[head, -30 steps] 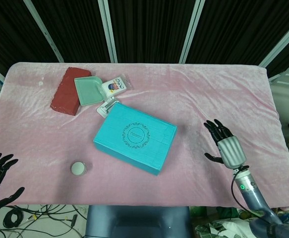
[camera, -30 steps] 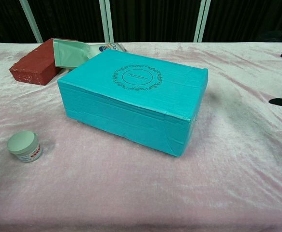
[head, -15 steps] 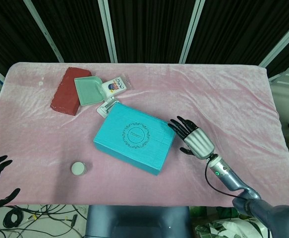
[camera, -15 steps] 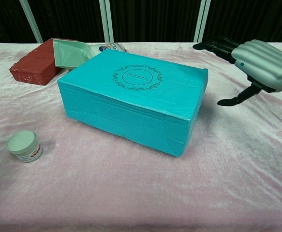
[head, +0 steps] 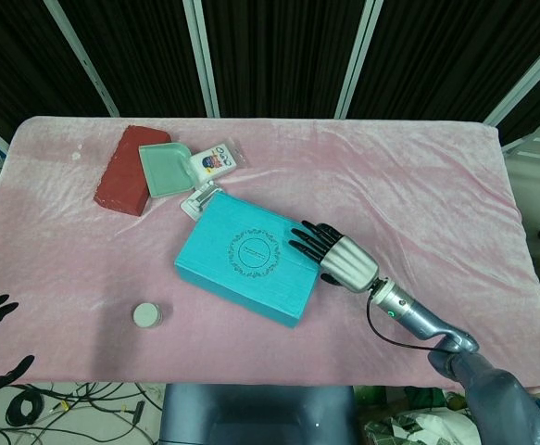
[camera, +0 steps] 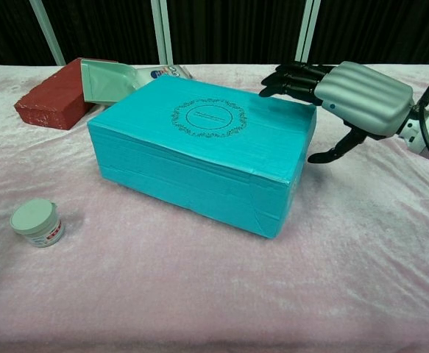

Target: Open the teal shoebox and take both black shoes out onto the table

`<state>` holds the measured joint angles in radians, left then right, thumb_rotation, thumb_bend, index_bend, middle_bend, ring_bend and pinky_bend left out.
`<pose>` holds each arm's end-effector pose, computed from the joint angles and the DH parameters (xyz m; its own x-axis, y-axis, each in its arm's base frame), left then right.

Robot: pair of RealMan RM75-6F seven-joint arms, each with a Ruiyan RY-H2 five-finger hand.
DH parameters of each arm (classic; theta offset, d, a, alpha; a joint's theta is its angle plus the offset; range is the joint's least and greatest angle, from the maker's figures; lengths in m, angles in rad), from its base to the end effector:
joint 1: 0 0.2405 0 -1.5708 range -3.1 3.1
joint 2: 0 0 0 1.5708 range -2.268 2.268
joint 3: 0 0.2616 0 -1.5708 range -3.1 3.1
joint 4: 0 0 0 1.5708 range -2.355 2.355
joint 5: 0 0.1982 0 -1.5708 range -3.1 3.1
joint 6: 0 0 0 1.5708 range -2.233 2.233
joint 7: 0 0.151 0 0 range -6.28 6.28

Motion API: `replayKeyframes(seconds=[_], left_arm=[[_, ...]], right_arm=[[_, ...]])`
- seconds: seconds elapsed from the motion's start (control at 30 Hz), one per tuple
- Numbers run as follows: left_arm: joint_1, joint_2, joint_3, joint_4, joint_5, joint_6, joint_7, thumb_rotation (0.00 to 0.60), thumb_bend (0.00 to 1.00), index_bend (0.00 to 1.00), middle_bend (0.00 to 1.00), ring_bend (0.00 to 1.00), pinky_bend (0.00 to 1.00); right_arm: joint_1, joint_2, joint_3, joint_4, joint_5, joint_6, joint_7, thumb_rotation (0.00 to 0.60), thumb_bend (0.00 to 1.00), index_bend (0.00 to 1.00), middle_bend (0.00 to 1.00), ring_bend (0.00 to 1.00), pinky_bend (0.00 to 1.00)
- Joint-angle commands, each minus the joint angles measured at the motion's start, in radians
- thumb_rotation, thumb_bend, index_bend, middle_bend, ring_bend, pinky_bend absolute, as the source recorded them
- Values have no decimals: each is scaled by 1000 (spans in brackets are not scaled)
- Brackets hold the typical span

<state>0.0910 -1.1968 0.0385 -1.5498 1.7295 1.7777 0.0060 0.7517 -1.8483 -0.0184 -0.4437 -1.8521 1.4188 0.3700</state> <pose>-0.2998 0.1126 0.1677 0.3683 -0.1330 0.9201 0.9221 -0.0742 -0.3798 -0.1883 -0.3690 -0.0108 0.5274 0.1531 0.8357 -0.4855 -0.7529 0.4443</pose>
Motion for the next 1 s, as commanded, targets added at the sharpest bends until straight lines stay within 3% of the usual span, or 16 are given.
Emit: replayKeyframes(seconds=[0.03, 0.7, 0.8, 0.87, 1.0], left_arm=[[0, -2, -1, 1, -4, -3, -3, 600, 0, 218, 164, 96, 164], [23, -22, -4, 41, -37, 3, -25, 600, 0, 218, 161, 96, 157], [27, -26, -6, 50, -42, 4, -16, 600, 0, 218, 161, 96, 157], [29, -28, -5, 53, -45, 3, -18, 600, 0, 218, 161, 96, 157], [34, -29, -6, 57, -46, 9, -20, 600, 0, 218, 161, 96, 156]], right_arm=[[7, -6, -6, 15, 9, -5, 10, 600, 0, 181, 96, 35, 223], [44, -45, -38, 80, 48, -45, 38, 600, 0, 214, 135, 64, 222], [46, -49, -43, 84, 51, -47, 40, 600, 15, 264, 211, 98, 222], [47, -51, -46, 84, 54, -46, 48, 600, 61, 334, 297, 135, 222], [44, -53, -50, 84, 60, -40, 64, 600, 138, 416, 372, 180, 233]])
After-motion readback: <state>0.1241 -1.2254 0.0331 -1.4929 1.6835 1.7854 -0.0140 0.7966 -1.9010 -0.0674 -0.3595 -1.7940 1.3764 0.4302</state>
